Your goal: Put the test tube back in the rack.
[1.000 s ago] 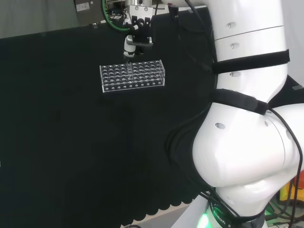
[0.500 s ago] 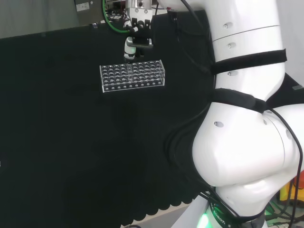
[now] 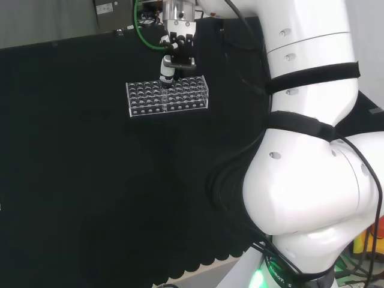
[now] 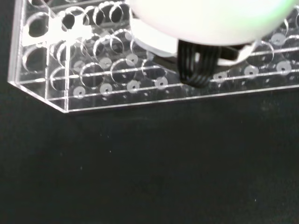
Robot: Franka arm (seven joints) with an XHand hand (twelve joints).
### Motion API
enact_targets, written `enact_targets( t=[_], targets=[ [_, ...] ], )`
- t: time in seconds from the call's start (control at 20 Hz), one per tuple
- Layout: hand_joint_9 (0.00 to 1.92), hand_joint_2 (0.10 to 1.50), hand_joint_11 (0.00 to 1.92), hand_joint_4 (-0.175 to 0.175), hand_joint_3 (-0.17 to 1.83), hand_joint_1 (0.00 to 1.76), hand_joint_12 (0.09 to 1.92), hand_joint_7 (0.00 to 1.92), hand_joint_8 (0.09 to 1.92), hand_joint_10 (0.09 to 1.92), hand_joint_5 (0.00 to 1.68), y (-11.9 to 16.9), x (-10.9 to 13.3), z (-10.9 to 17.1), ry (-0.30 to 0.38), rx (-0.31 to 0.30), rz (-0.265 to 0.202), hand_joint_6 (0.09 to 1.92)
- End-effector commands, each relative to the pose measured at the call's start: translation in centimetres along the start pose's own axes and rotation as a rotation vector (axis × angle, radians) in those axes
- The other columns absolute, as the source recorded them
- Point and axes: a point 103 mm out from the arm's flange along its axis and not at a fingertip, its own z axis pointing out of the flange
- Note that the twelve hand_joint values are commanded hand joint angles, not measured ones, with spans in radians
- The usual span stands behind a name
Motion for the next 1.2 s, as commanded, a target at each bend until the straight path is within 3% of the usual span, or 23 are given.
enact_targets(
  t=[0.05, 0.15, 0.3, 0.4, 0.45, 0.55, 0.75, 0.95, 1.2],
  targets=[
    [1.29, 0.54, 1.08, -0.175, 0.8, 1.44, 1.07, 1.41, 0.64, 0.64, 1.31, 0.0, -0.1, 0.3, 0.045, 0.025, -0.015, 0.63],
    [1.34, 0.64, 0.96, -0.175, 0.67, 1.35, 1.23, 1.32, 0.68, 0.73, 1.25, -0.2, 0.4, -0.2, 0.067, 0.065, -0.042, 0.68],
    [1.12, 0.55, 0.66, -0.146, 0.78, 1.21, 1.41, 1.07, 0.83, 0.84, 0.86, -0.9, 1.7, -1.3, 0.053, 0.073, -0.052, 0.76],
    [0.99, 0.5, 0.56, -0.115, 0.83, 1.17, 1.46, 0.91, 0.89, 0.86, 0.7, -1.3, 2.9, -2.0, 0.027, 0.065, -0.039, 0.8],
    [0.93, 0.49, 0.53, -0.103, 0.83, 1.16, 1.47, 0.86, 0.91, 0.87, 0.65, -1.5, 3.6, -2.1, 0.014, 0.046, 0.028, 0.8],
    [0.83, 0.48, 0.48, -0.083, 0.83, 1.15, 1.49, 0.74, 0.94, 0.89, 0.55, -1.8, 4.3, -2.5, -0.006, 0.039, 0.017, 0.79],
    [0.67, 0.48, 0.41, -0.059, 0.81, 1.13, 1.5, 0.59, 0.95, 0.9, 0.42, -2.8, 4.8, -4.1, -0.006, 0.019, -0.032, 0.72],
    [0.55, 0.48, 0.38, -0.045, 0.8, 1.11, 1.51, 0.5, 0.96, 0.93, 0.36, -4.5, 5.1, -6.4, -0.016, -0.03, -0.02, 0.62],
    [0.5, 0.48, 0.35, -0.039, 0.79, 1.1, 1.52, 0.46, 0.95, 0.94, 0.36, -7.6, 4.4, -10.0, 0.007, -0.088, -0.046, 0.57]
  ],
)
